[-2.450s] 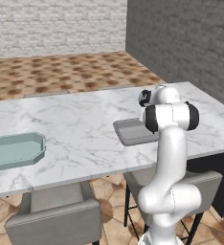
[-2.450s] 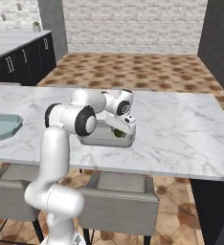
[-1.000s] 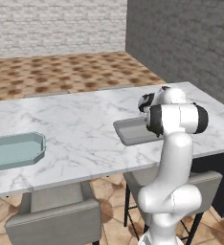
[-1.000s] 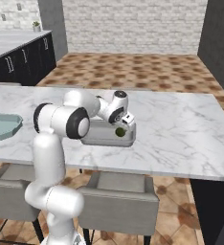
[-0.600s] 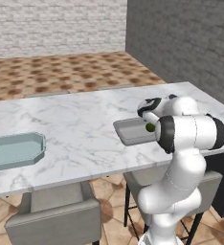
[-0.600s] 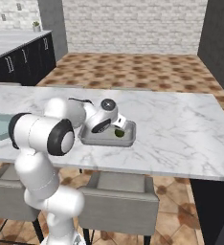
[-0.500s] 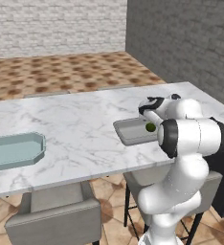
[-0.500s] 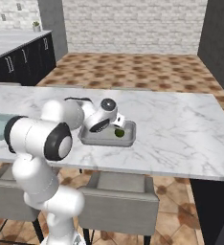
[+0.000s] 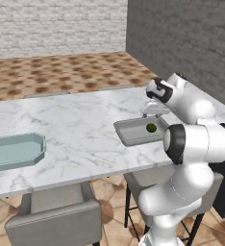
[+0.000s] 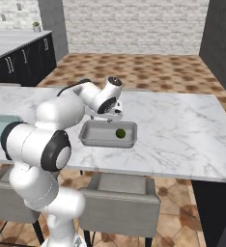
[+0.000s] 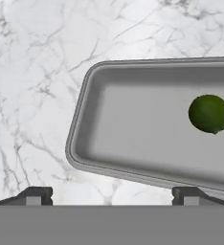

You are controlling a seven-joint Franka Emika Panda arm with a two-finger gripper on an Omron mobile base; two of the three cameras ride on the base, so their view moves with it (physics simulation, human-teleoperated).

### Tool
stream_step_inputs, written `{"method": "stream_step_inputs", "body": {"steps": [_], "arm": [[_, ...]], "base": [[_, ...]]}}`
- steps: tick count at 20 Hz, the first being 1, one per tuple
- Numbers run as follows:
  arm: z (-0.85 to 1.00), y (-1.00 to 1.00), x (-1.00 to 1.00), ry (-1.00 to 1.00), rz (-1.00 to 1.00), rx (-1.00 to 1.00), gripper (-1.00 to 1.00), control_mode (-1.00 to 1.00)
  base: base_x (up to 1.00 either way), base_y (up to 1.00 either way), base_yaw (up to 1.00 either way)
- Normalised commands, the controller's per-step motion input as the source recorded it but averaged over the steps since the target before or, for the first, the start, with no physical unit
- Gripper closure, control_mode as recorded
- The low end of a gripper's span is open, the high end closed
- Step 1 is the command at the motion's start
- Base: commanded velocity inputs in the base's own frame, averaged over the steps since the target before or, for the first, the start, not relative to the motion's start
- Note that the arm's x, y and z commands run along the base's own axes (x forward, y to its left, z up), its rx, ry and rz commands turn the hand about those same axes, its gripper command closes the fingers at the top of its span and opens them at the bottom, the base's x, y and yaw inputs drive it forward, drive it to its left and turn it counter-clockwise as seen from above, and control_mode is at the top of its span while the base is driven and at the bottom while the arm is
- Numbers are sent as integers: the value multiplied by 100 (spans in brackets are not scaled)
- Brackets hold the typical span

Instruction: Place the cold items (mango and lime) from the fridge in one tupperware on the dining counter. Place the warm items (hot dog and kebab skewer) in the stove area in another tupperware.

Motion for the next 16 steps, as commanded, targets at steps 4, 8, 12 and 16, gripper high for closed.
{"method": "stream_step_inputs", "body": {"steps": [4, 8, 12, 16], "arm": [[36, 38, -69, 12, 23, 0, -100, -100], [7, 40, -99, -21, 1, 0, -100, -100], [11, 41, -100, -31, -22, 0, -100, -100], [21, 41, -97, -21, -39, -8, -100, -100]], "base": [[0, 0, 0], [0, 0, 0], [0, 0, 0], [0, 0, 0]]}}
